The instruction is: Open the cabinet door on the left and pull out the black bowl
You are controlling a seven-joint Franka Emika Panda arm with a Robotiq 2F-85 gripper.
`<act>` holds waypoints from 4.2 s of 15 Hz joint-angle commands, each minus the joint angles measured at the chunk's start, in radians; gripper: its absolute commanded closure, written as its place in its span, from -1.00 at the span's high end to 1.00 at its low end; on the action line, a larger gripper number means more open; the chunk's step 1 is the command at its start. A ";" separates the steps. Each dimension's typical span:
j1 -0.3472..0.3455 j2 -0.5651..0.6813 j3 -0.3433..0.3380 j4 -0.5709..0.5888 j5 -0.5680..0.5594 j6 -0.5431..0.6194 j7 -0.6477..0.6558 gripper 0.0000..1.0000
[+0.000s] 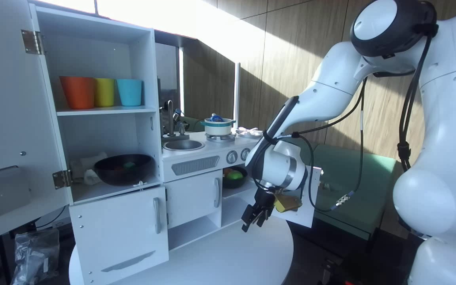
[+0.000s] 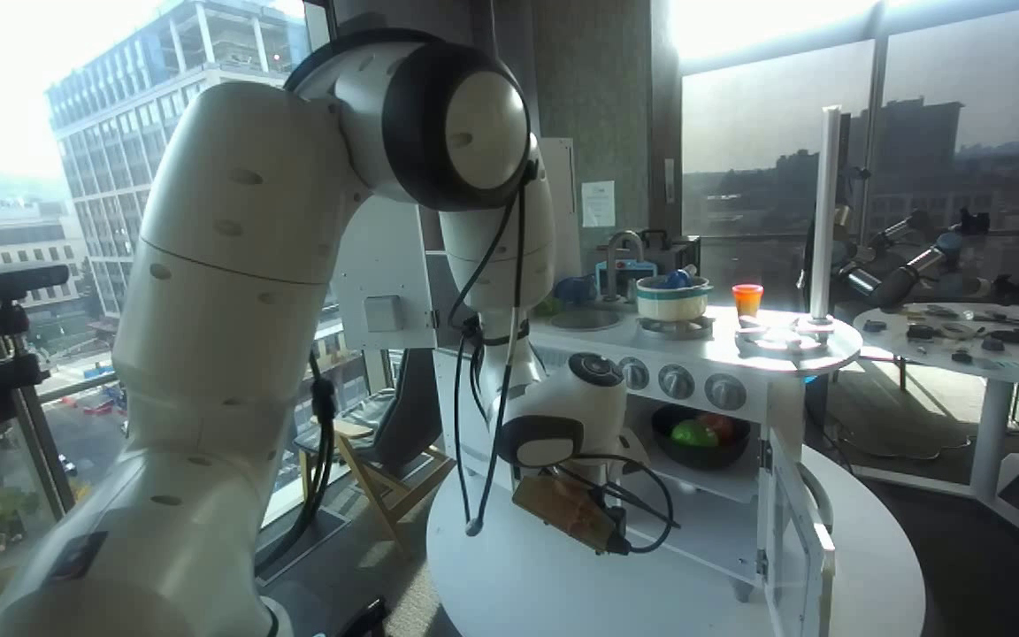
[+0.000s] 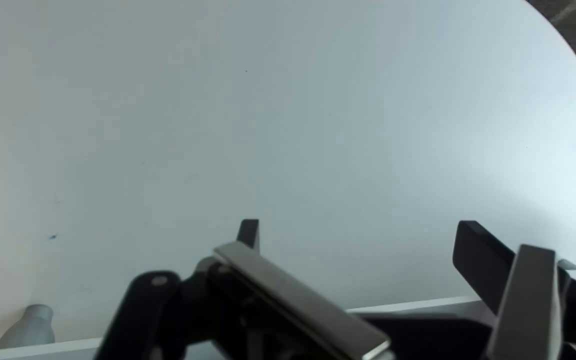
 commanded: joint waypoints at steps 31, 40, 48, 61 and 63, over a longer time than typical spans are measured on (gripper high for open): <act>-0.508 0.394 0.352 0.508 1.822 -0.140 -1.030 1.00; -0.203 0.174 -0.005 0.365 1.904 -0.499 -0.971 1.00; 0.263 -0.022 -0.428 0.152 1.958 -0.648 -0.929 1.00; 0.647 -0.150 -0.721 0.052 1.923 -0.493 -0.979 1.00; 0.676 -0.167 -0.731 0.041 1.920 -0.435 -1.034 1.00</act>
